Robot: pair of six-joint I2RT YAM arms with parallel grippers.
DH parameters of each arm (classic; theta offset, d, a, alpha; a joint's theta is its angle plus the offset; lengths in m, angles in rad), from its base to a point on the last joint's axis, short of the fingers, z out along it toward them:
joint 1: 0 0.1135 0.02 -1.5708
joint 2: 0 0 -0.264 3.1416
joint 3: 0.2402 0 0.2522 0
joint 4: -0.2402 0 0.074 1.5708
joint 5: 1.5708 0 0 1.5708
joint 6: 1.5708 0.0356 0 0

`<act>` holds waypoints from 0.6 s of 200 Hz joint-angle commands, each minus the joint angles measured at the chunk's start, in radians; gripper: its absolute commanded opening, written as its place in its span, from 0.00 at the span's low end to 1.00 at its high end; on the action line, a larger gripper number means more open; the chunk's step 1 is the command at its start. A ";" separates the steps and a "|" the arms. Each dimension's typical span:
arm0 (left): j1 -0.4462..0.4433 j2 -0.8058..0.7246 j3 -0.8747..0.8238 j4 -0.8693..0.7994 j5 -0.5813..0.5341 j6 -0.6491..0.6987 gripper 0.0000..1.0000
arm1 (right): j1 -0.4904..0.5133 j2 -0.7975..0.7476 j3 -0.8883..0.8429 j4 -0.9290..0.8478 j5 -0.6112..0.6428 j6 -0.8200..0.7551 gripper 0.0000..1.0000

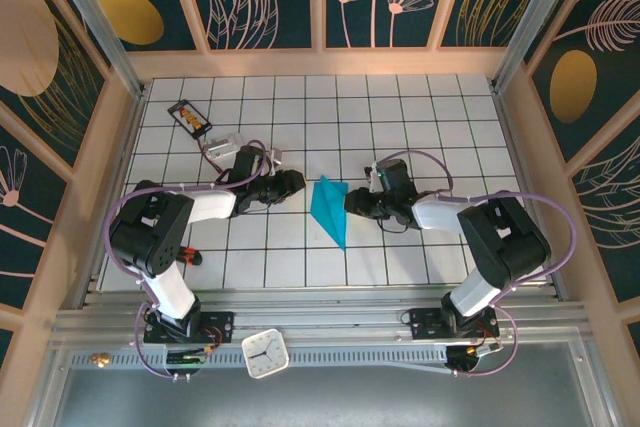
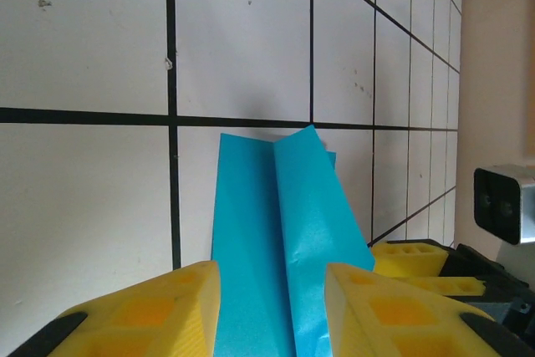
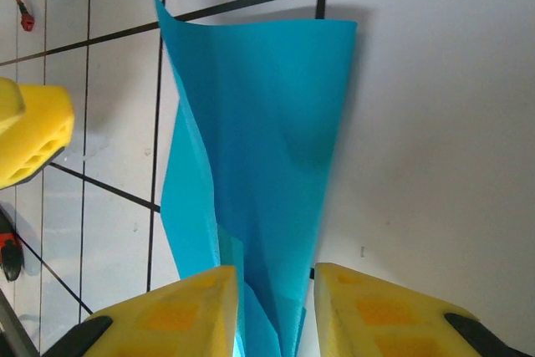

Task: Fold a paper plane with a square sheet of paper (pick it up from the middle)
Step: Turn over the paper at the center of the table.

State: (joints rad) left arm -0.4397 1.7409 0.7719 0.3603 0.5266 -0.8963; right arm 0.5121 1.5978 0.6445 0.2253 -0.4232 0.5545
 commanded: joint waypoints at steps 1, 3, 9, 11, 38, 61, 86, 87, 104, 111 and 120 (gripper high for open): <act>0.002 0.021 0.010 0.027 0.022 -0.007 0.38 | 0.011 0.008 0.006 0.062 -0.026 0.009 0.30; 0.002 0.023 0.010 0.026 0.023 -0.007 0.38 | 0.011 0.008 0.006 0.064 -0.027 0.009 0.30; 0.003 0.024 0.012 0.025 0.024 -0.007 0.38 | 0.012 0.010 0.005 0.068 -0.029 0.010 0.30; 0.002 0.025 0.012 0.025 0.024 -0.007 0.38 | 0.012 0.010 0.005 0.069 -0.029 0.010 0.30; 0.002 0.025 0.013 0.021 0.023 -0.006 0.38 | 0.016 0.015 0.000 0.086 -0.034 0.014 0.29; 0.002 0.025 0.013 0.018 0.022 -0.003 0.38 | 0.020 0.024 0.000 0.093 -0.034 0.013 0.28; 0.002 0.028 0.011 0.016 0.021 -0.002 0.38 | 0.029 0.057 0.005 0.109 -0.040 0.012 0.25; 0.002 0.028 0.011 0.016 0.021 -0.002 0.38 | 0.029 0.059 0.006 0.109 -0.041 0.011 0.25; 0.003 0.028 0.009 0.016 0.021 0.000 0.38 | 0.029 0.078 0.018 0.116 -0.042 0.009 0.24; 0.003 0.027 0.009 0.014 0.022 0.000 0.37 | 0.047 0.082 0.021 0.119 -0.042 0.007 0.23; 0.002 0.025 0.009 0.013 0.021 0.000 0.37 | 0.048 0.080 0.026 0.117 -0.041 0.004 0.19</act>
State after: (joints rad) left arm -0.4397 1.7569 0.7723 0.3626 0.5346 -0.8963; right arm 0.5392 1.6653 0.6445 0.3115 -0.4507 0.5606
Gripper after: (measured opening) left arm 0.375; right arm 0.225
